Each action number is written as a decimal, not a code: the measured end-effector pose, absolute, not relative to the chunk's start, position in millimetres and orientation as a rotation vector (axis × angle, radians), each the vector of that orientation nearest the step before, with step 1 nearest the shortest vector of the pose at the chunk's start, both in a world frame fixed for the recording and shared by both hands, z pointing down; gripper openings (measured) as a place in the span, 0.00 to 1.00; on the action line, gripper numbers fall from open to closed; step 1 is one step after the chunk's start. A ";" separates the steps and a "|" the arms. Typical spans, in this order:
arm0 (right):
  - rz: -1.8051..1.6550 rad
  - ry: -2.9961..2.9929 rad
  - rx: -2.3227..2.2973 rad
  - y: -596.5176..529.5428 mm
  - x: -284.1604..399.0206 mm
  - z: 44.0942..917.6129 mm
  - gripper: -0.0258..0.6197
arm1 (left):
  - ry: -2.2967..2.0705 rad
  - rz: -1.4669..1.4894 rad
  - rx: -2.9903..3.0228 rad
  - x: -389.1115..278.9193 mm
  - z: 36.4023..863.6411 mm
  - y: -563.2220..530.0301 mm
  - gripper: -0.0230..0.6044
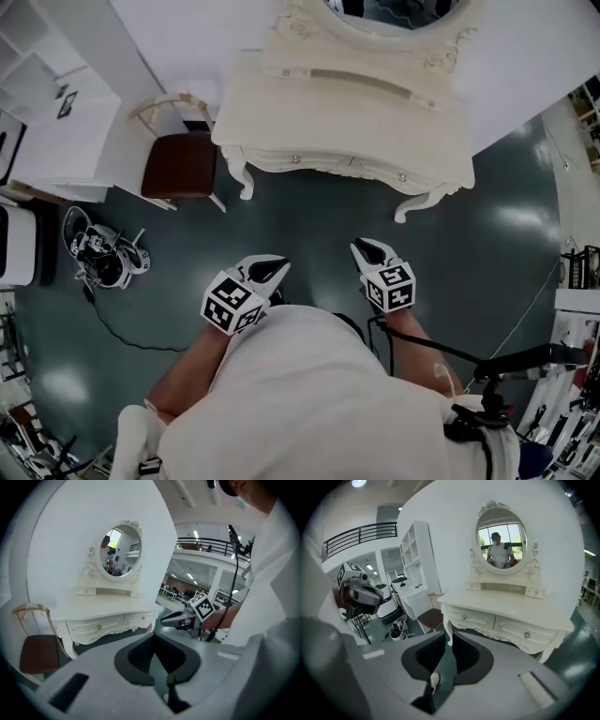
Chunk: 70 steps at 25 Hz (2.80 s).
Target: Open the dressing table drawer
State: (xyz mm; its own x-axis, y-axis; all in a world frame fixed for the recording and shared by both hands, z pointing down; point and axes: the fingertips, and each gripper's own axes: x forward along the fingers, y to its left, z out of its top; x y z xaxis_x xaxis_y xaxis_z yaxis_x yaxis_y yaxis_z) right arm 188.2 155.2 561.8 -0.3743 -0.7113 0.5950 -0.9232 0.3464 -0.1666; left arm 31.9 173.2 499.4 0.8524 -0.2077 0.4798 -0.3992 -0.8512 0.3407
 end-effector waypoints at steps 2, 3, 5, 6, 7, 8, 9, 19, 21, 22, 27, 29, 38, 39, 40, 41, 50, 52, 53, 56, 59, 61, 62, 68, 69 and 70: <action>0.695 -2.184 1.475 109.6 173.4 559.8 0.11 | -0.432 0.624 2.606 10.4 496.1 136.4 0.04; 0.703 -2.180 1.498 88.2 166.0 559.9 0.11 | -0.429 0.635 2.608 -1.4 495.8 120.0 0.04; 0.704 -2.173 1.528 48.1 151.9 560.3 0.11 | -0.439 0.643 2.604 -24.1 495.3 90.8 0.04; 0.700 -2.170 1.534 29.9 145.9 560.3 0.10 | -0.452 0.637 2.595 -33.6 494.9 78.7 0.04; 0.699 -2.169 1.535 12.6 141.0 560.2 0.10 | -0.468 0.622 2.583 -41.5 494.1 68.3 0.04; 0.699 -2.169 1.535 -4.6 137.3 560.2 0.10 | -0.486 0.602 2.568 -48.0 493.1 58.6 0.04; 0.699 -2.171 1.537 -23.0 134.6 560.2 0.10 | -0.506 0.580 2.553 -53.6 492.3 48.3 0.04; 0.723 -2.183 1.608 -242.7 141.0 576.4 0.12 | -0.756 0.509 2.442 -91.0 477.2 -76.4 0.04; 0.733 -2.176 1.624 -282.1 147.4 581.5 0.14 | -0.814 0.505 2.430 -94.7 470.9 -103.2 0.04; 0.741 -2.172 1.628 -301.6 151.2 585.7 0.15 | -0.840 0.505 2.425 -94.9 468.7 -117.7 0.04; 0.783 -2.162 1.605 -381.3 160.6 608.7 0.18 | -0.935 0.494 2.384 -89.7 462.4 -176.7 0.04; 0.794 -2.162 1.589 -406.4 160.6 616.5 0.19 | -0.963 0.495 2.371 -87.9 460.9 -193.9 0.04; 0.856 -2.136 1.573 -479.4 158.0 655.7 0.22 | -1.077 0.509 2.292 -91.5 468.7 -234.1 0.04; 0.861 -2.137 1.571 -485.9 157.0 659.0 0.22 | -1.088 0.509 2.281 -92.1 470.7 -236.4 0.04; 0.866 -2.136 1.570 -491.6 155.5 661.0 0.23 | -1.098 0.509 2.271 -93.3 471.8 -238.1 0.04; 0.871 -2.135 1.569 -496.5 153.7 661.8 0.24 | -1.108 0.508 2.260 -95.0 471.9 -239.3 0.04; 0.916 -2.094 1.645 -524.5 147.7 661.1 0.26 | -1.140 0.506 2.223 -106.9 472.3 -248.2 0.04; 0.915 -2.080 1.652 -525.4 146.5 660.4 0.23 | -1.143 0.501 2.217 -108.9 472.5 -248.2 0.04; 0.916 -2.072 1.655 -525.7 146.2 660.7 0.21 | -1.146 0.498 2.215 -110.1 472.1 -248.7 0.04; 0.907 -2.056 1.671 -526.8 147.4 659.6 0.19 | -1.152 0.492 2.214 -113.1 471.7 -251.1 0.04; 0.903 -2.046 1.676 -525.5 147.9 658.2 0.19 | -1.152 0.489 2.213 -114.3 472.6 -250.4 0.04; 0.914 -2.044 1.670 -523.0 146.3 657.9 0.19 | -1.149 0.488 2.216 -114.5 472.4 -249.3 0.04; 0.919 -2.044 1.667 -522.1 145.4 658.1 0.19 | -1.148 0.487 2.218 -114.7 472.2 -249.1 0.04; 0.908 -2.033 1.666 -517.0 145.8 660.5 0.18 | -1.145 0.483 2.227 -116.9 471.9 -248.9 0.04; 0.908 -2.032 1.664 -515.7 145.3 660.7 0.18 | -1.143 0.483 2.227 -117.4 472.2 -248.2 0.04; 0.907 -2.032 1.663 -514.4 144.8 660.7 0.18 | -1.141 0.482 2.226 -118.0 472.8 -247.3 0.04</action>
